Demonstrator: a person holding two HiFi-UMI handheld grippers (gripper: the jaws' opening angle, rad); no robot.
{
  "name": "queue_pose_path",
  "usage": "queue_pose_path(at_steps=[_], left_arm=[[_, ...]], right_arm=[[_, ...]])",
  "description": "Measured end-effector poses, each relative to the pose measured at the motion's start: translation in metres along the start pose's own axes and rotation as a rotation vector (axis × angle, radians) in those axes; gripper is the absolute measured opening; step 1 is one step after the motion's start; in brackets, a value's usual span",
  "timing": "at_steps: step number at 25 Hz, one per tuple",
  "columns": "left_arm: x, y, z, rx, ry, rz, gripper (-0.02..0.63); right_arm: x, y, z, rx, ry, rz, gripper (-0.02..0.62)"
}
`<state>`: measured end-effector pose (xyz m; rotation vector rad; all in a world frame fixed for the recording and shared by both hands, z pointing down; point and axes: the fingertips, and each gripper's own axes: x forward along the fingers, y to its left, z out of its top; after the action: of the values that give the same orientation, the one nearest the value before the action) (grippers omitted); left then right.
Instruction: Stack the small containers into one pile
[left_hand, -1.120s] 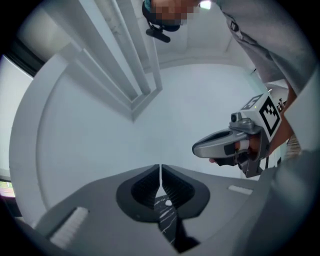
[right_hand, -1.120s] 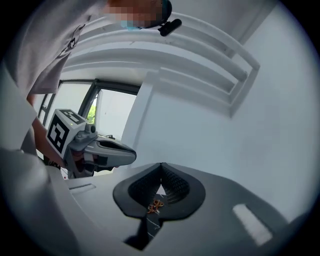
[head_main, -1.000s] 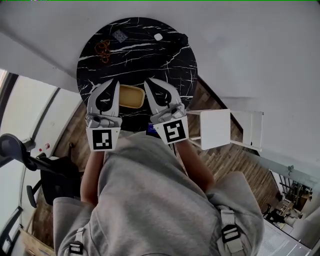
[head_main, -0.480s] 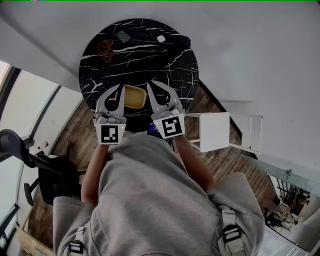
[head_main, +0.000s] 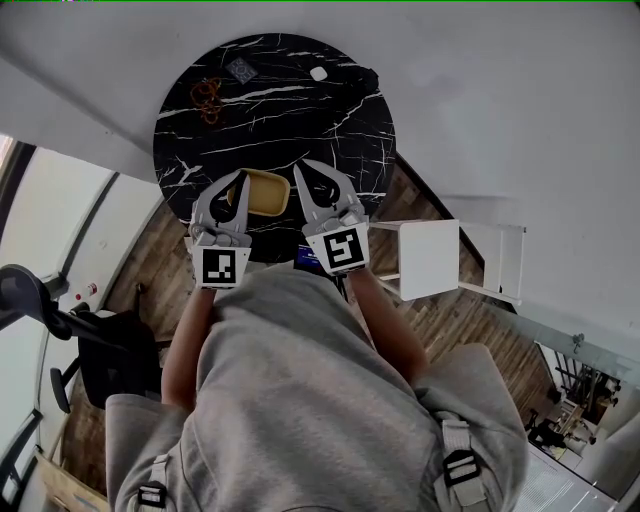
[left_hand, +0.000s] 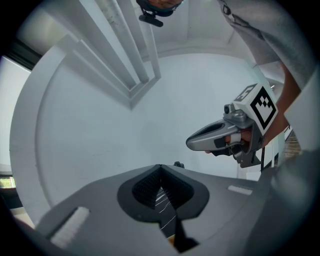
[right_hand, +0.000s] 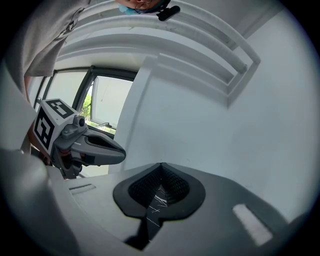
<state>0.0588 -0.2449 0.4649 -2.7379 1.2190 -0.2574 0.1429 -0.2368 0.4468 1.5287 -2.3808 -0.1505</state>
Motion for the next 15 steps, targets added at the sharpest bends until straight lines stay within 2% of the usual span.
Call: queue_pose_path(at_steps=[8, 12, 15], left_arm=[[0.004, -0.005, -0.006, -0.001, 0.019, -0.013, -0.002], [0.007, -0.010, -0.012, 0.069, 0.009, -0.032, -0.002], [0.009, -0.015, -0.018, 0.082, 0.023, -0.047, -0.002]], right_arm=[[0.002, 0.000, -0.005, 0.003, -0.025, -0.003, 0.011], [0.002, 0.000, -0.011, -0.001, 0.001, -0.001, 0.011], [0.001, 0.003, -0.014, 0.017, 0.031, 0.012, 0.011]])
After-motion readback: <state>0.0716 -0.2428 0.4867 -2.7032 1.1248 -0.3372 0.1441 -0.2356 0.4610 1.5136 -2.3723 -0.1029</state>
